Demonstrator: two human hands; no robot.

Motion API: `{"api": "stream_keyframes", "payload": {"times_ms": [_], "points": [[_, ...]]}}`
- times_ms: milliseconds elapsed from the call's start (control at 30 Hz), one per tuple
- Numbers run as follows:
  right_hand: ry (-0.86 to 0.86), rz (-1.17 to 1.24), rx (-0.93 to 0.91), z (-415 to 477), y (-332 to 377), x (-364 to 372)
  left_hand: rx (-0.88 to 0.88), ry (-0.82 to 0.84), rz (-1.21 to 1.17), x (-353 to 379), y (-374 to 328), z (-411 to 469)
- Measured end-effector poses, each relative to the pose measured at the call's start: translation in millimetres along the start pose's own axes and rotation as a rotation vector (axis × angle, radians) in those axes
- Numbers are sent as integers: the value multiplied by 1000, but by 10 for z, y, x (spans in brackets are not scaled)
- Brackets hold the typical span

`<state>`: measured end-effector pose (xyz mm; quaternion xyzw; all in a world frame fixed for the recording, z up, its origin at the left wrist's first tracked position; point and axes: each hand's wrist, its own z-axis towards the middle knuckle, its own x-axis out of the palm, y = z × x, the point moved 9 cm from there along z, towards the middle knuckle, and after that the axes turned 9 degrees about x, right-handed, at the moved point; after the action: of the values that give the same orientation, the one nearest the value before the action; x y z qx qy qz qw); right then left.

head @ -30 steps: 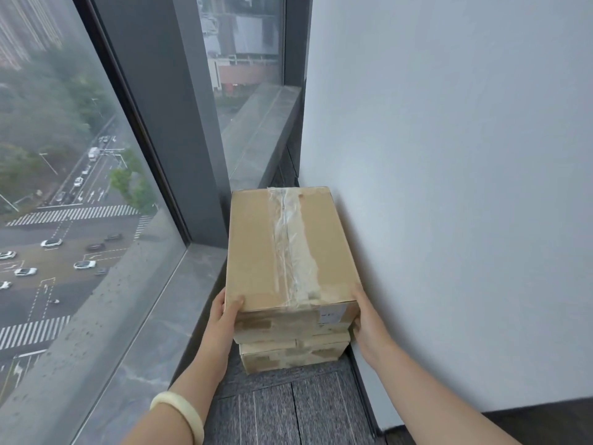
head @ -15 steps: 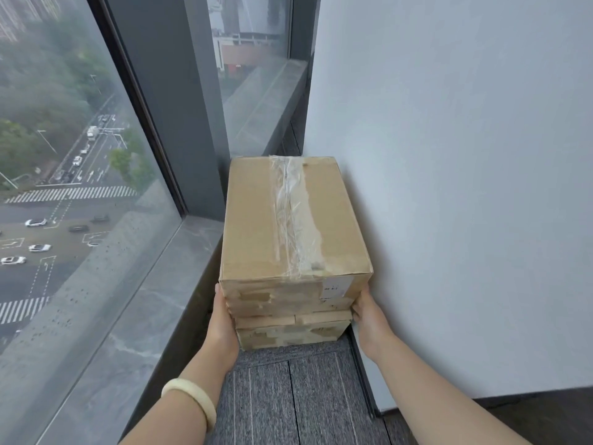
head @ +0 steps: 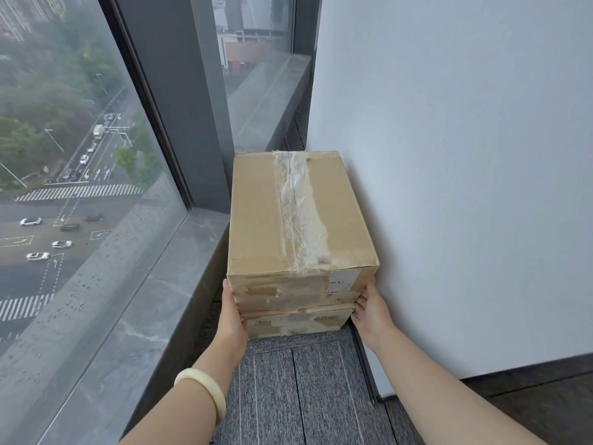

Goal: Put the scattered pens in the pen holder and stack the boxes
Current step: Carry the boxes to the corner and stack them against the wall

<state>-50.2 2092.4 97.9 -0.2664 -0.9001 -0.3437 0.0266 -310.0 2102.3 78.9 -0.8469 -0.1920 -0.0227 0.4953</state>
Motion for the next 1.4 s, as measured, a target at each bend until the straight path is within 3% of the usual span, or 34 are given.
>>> {"api": "stream_keyframes", "payload": {"times_ms": [1400], "points": [[-139,-82,-69,49,-21,-205,14,-27,53,-31,107,-9]]}}
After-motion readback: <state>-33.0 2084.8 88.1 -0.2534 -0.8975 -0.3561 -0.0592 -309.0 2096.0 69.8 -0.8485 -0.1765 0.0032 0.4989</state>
